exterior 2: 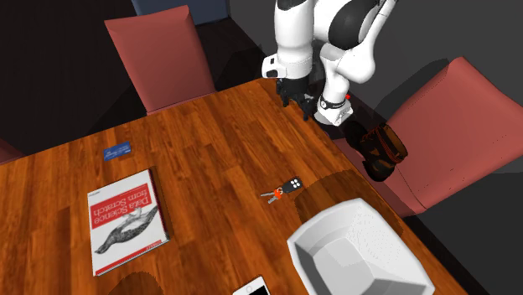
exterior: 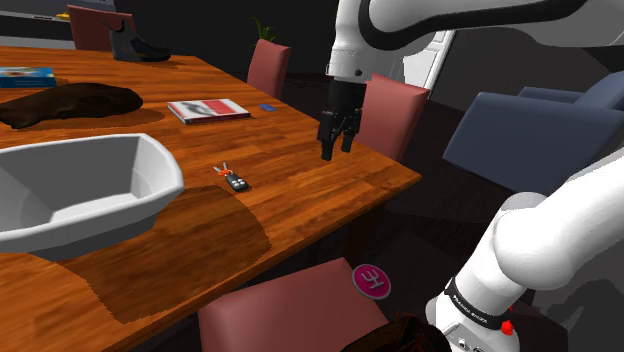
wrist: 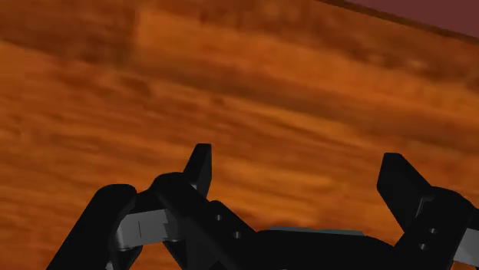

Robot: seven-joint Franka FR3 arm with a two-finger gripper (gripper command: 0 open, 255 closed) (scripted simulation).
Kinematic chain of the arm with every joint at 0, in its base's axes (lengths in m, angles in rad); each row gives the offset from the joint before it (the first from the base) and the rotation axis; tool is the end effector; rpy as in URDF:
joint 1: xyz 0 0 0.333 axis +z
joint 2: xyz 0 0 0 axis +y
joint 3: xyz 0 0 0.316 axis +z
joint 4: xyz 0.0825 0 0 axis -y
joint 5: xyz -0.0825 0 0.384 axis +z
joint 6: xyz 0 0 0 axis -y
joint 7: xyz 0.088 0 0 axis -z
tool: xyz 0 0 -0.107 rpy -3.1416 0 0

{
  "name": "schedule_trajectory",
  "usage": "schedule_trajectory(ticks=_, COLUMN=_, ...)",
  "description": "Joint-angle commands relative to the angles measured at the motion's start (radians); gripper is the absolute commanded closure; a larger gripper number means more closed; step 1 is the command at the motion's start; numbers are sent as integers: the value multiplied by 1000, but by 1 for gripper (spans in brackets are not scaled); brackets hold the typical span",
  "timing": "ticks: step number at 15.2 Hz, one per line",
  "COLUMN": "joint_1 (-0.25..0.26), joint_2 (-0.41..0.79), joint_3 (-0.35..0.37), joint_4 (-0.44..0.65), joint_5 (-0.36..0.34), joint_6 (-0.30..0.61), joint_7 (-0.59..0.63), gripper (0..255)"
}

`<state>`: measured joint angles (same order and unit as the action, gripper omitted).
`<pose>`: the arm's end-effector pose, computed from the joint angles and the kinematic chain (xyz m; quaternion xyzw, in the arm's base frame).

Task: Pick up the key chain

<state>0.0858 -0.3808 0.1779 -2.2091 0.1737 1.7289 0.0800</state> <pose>0.4093 0.1343 0.5213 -0.9952 -0.0655 0.0595 0.0428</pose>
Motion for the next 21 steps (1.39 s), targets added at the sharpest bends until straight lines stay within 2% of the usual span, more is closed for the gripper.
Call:
schedule_trajectory(ticks=1, joint_1=7, joint_2=56, joint_3=26, joint_4=35, joint_5=-1, joint_6=29, joint_7=35, gripper=0)
schedule_trajectory(ticks=10, joint_1=48, joint_2=377, joint_3=126, joint_4=326, joint_5=-78, joint_6=90, joint_7=217, gripper=0)
schedule_trajectory(ticks=17, joint_1=122, joint_2=661, joint_3=160, joint_4=645, joint_5=-191, joint_6=59, joint_7=355, gripper=0)
schedule_trajectory(ticks=18, joint_1=129, joint_2=681, joint_3=160, joint_4=670, joint_5=-198, joint_6=54, joint_7=363, gripper=0)
schedule_trajectory(ticks=21, joint_1=129, joint_2=685, joint_3=157, joint_4=635, joint_5=-199, joint_6=92, joint_7=362, gripper=0)
